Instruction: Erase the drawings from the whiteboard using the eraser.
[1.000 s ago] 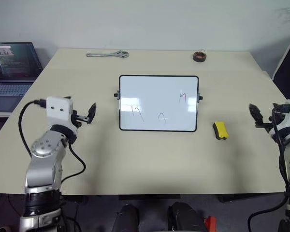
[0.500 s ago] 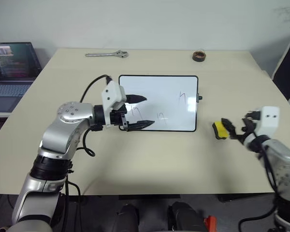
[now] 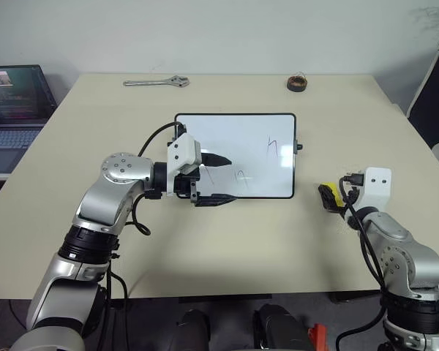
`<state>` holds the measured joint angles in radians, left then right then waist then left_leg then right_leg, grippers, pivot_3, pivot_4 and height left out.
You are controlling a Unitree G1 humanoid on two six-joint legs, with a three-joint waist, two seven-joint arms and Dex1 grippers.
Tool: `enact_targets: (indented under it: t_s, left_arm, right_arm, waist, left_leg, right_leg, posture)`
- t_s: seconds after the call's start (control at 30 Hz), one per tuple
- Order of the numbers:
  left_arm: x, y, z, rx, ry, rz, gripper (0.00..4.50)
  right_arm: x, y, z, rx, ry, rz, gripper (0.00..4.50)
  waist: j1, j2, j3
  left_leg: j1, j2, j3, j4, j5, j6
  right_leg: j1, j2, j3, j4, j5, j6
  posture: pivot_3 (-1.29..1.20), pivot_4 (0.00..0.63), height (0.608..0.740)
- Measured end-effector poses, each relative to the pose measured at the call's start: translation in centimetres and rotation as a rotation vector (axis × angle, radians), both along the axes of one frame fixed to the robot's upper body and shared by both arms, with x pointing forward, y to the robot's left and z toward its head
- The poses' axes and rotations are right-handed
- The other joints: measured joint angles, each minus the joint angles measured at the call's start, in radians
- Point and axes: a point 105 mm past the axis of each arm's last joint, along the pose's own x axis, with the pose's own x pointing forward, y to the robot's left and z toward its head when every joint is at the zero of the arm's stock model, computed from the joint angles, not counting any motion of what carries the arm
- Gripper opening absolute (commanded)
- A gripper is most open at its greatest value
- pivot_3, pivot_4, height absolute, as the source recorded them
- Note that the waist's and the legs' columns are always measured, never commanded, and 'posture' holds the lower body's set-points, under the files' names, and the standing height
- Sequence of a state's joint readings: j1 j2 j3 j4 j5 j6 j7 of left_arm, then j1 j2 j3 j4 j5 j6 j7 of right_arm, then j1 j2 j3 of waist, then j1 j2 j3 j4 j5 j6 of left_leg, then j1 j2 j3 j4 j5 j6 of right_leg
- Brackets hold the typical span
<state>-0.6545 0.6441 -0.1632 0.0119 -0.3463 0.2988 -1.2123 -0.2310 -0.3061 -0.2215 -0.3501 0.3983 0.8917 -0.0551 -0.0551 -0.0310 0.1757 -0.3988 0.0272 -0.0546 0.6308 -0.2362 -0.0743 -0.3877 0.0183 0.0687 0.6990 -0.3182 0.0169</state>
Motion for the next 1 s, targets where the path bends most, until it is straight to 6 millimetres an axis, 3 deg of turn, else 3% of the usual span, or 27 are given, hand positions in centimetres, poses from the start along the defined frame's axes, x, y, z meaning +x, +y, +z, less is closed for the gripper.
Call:
enact_targets:
  t_s: [0.43, 0.53, 0.77, 1.0]
  left_arm:
    - [0.0, 0.7, -0.6, 0.027, 0.010, 0.024, 4.50]
    - [0.0, 1.0, -0.9, 0.034, 0.018, 0.033, 4.50]
    - [0.0, 1.4, -1.1, 0.033, 0.023, 0.049, 4.50]
    - [0.4, 2.0, -1.3, 0.026, 0.019, 0.112, 4.50]
  right_arm:
    - [1.1, 0.4, -1.5, -0.017, 0.037, 0.028, 4.46]
    - [1.1, 0.3, -1.7, -0.025, 0.043, 0.029, 3.87]
    - [1.2, 0.0, -2.1, -0.037, 0.057, 0.025, 1.38]
    - [1.1, 0.1, -1.9, -0.037, 0.052, 0.034, 1.21]
  waist:
    - [0.000, 0.000, 0.000]
    - [-0.001, 0.000, 0.000]
    - [0.000, 0.000, 0.000]
    - [0.000, 0.000, 0.000]
  left_leg:
    - [0.000, 0.000, 0.000, 0.000, 0.000, 0.000]
    - [0.000, 0.000, 0.000, 0.000, 0.000, 0.000]
    - [0.000, 0.000, 0.000, 0.000, 0.000, 0.000]
    - [0.000, 0.000, 0.000, 0.000, 0.000, 0.000]
  right_leg:
    - [0.000, 0.000, 0.000, 0.000, 0.000, 0.000]
    - [0.000, 0.000, 0.000, 0.000, 0.000, 0.000]
    - [0.000, 0.000, 0.000, 0.000, 0.000, 0.000]
    - [0.000, 0.000, 0.000, 0.000, 0.000, 0.000]
  posture:
    - [0.00, 0.150, 0.740]
    - [0.00, 0.150, 0.740]
    - [0.00, 0.150, 0.740]
    - [0.00, 0.150, 0.740]
